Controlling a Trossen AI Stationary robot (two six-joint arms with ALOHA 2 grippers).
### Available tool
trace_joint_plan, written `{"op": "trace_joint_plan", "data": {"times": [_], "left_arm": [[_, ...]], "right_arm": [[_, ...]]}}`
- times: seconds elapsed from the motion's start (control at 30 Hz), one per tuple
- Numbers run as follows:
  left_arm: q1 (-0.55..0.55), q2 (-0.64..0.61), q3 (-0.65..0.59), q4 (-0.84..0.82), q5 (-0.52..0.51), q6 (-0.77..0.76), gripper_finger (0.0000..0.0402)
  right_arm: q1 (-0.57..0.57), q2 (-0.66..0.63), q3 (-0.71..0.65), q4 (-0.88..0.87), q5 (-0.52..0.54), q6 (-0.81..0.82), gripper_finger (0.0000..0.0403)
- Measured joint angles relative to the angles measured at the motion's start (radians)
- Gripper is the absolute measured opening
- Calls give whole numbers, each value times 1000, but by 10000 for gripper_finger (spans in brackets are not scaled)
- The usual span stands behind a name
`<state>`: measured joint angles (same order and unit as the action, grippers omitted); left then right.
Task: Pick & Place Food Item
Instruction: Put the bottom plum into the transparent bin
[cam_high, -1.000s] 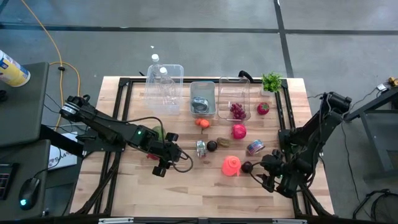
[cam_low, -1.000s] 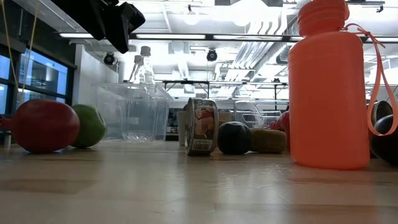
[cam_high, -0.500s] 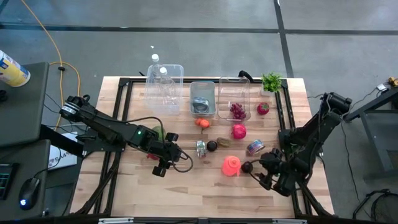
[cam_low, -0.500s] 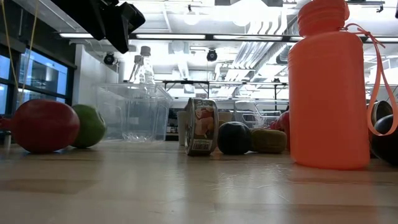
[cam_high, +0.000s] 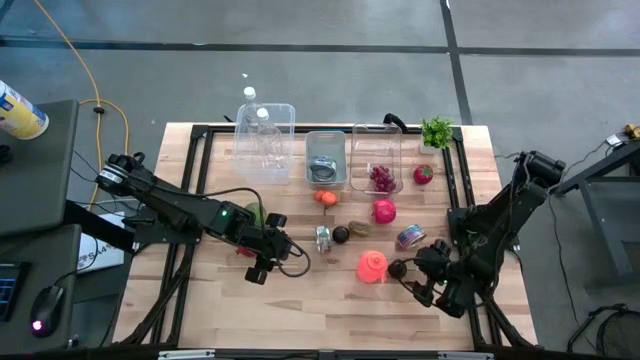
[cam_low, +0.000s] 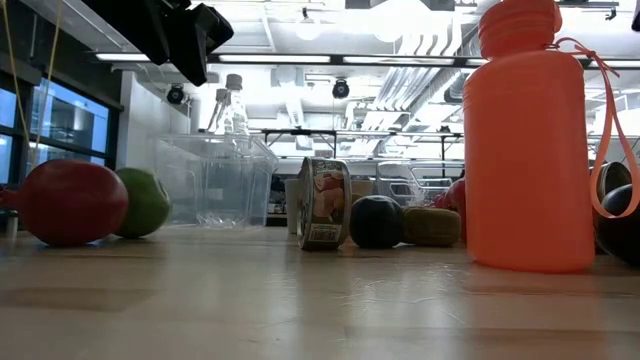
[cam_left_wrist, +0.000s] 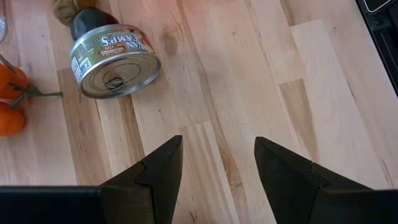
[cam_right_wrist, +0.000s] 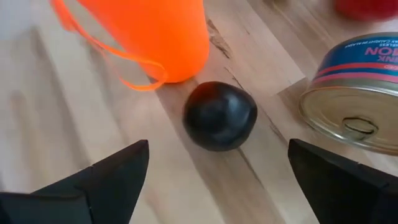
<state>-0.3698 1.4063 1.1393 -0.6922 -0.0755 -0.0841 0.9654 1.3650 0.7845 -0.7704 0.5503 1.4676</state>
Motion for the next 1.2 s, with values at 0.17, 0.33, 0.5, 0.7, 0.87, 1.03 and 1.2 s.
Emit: {"op": "trace_joint_plan", "data": {"times": [0.17, 0.33, 0.5, 0.7, 0.87, 1.03, 1.2], "left_arm": [[0, 0, 0, 0, 0, 0, 191], [0, 0, 0, 0, 0, -3, 191], [0, 0, 0, 0, 0, -3, 191], [0, 0, 0, 0, 0, -3, 191], [0, 0, 0, 0, 0, -3, 191], [0, 0, -2, 0, 0, -5, 191], [0, 1, -6, 0, 0, -19, 191]], "right_arm": [[-4, 98, 0, 9, -9, -70, 364], [-32, 157, 0, 37, -4, -111, 344], [-73, 165, 0, 49, -27, -111, 324], [-93, 165, 0, 72, -26, -177, 316], [-98, 165, 0, 135, -19, -269, 316], [-105, 165, 0, 146, 8, -321, 316], [-123, 165, 0, 146, -6, -332, 316]]}}
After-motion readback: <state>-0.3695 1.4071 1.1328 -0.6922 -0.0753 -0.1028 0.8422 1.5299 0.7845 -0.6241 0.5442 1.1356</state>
